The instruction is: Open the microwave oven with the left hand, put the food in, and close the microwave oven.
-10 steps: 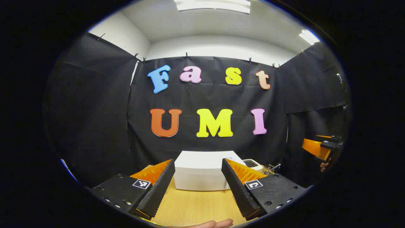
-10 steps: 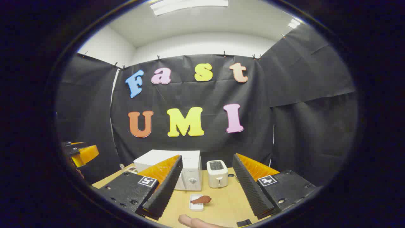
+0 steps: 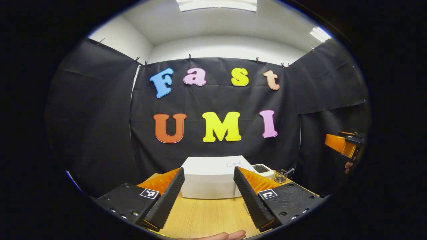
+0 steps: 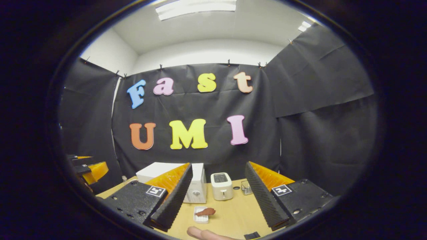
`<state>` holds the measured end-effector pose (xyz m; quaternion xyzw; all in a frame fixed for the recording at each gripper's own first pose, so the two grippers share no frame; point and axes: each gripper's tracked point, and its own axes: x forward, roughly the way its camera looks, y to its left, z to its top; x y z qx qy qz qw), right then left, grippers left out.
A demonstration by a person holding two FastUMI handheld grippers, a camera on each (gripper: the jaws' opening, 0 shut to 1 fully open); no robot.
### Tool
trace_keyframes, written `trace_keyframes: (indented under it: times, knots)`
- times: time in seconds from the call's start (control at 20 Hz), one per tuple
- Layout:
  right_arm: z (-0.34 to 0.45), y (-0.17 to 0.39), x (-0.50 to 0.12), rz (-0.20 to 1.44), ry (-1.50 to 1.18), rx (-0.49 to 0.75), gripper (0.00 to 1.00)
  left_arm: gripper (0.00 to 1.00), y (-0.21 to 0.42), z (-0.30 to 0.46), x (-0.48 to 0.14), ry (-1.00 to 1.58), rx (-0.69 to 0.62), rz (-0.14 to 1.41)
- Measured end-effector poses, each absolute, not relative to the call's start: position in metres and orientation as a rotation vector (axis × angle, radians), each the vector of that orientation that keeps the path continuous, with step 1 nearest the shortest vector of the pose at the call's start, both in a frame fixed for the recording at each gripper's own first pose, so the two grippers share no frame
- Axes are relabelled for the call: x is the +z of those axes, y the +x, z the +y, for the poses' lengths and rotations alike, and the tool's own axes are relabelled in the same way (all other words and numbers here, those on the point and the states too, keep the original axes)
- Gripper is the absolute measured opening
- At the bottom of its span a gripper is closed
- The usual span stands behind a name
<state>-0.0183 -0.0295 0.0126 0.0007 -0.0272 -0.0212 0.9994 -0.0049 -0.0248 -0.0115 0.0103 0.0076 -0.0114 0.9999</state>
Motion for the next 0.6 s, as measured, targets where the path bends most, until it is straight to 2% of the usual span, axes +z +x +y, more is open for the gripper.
trace_keyframes:
  times: [0.05, 0.15, 0.2, 0.25, 0.4, 0.45, 0.5, 0.6]
  knots:
    - [-0.033, -0.019, 0.014, -0.065, -0.004, -0.053, 0.89, 0.92, -0.004, -0.025, -0.013, 0.017, -0.019, 0.017]
    - [-0.041, -0.020, 0.016, -0.081, -0.002, -0.079, 0.90, 0.92, -0.002, -0.023, -0.014, 0.011, 0.000, 0.016]
    - [-0.042, -0.021, 0.015, -0.079, -0.002, -0.077, 1.00, 0.92, 0.000, -0.024, -0.015, 0.010, 0.005, 0.017]
    - [-0.044, -0.021, 0.013, -0.077, -0.003, -0.079, 0.90, 0.92, 0.003, -0.028, -0.018, 0.007, 0.001, 0.017]
    - [-0.051, -0.017, 0.011, -0.076, -0.008, -0.084, 0.90, 0.92, 0.017, -0.042, -0.033, 0.014, -0.023, 0.032]
    - [-0.053, -0.018, 0.009, -0.077, 0.000, -0.081, 1.00, 0.92, 0.022, -0.048, -0.042, 0.019, -0.035, 0.046]
    - [-0.053, -0.018, 0.009, -0.081, 0.009, -0.073, 0.90, 0.92, 0.030, -0.053, -0.047, 0.021, -0.040, 0.046]
    - [-0.053, -0.015, 0.002, -0.078, 0.015, -0.060, 0.90, 0.92, 0.048, -0.061, -0.061, 0.019, -0.054, 0.048]
